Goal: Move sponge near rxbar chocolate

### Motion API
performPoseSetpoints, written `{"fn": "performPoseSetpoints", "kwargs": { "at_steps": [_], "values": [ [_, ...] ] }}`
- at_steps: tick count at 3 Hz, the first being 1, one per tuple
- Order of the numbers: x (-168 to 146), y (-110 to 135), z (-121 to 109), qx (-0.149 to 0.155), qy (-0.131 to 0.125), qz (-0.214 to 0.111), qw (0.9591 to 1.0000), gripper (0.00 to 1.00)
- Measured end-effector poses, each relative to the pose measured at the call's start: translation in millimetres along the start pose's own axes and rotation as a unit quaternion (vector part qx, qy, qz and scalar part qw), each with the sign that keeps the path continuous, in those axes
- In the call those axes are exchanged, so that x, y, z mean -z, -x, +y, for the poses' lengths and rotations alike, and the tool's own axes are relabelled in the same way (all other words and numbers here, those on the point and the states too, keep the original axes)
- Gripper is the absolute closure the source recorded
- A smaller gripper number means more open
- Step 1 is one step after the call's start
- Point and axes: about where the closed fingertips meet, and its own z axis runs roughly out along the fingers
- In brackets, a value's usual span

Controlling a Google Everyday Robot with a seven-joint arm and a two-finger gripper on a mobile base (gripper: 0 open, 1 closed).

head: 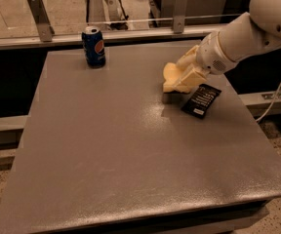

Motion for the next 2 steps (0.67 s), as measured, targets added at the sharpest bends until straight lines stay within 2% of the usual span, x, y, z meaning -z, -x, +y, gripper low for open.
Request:
{"fn": "performPoseSetpoints", "kwargs": {
  "at_steps": [2],
  "values": [
    [-17.0,-9.2,-0.5,-0.023,0.000,-0.018,0.9996,0.13]
  ]
}}
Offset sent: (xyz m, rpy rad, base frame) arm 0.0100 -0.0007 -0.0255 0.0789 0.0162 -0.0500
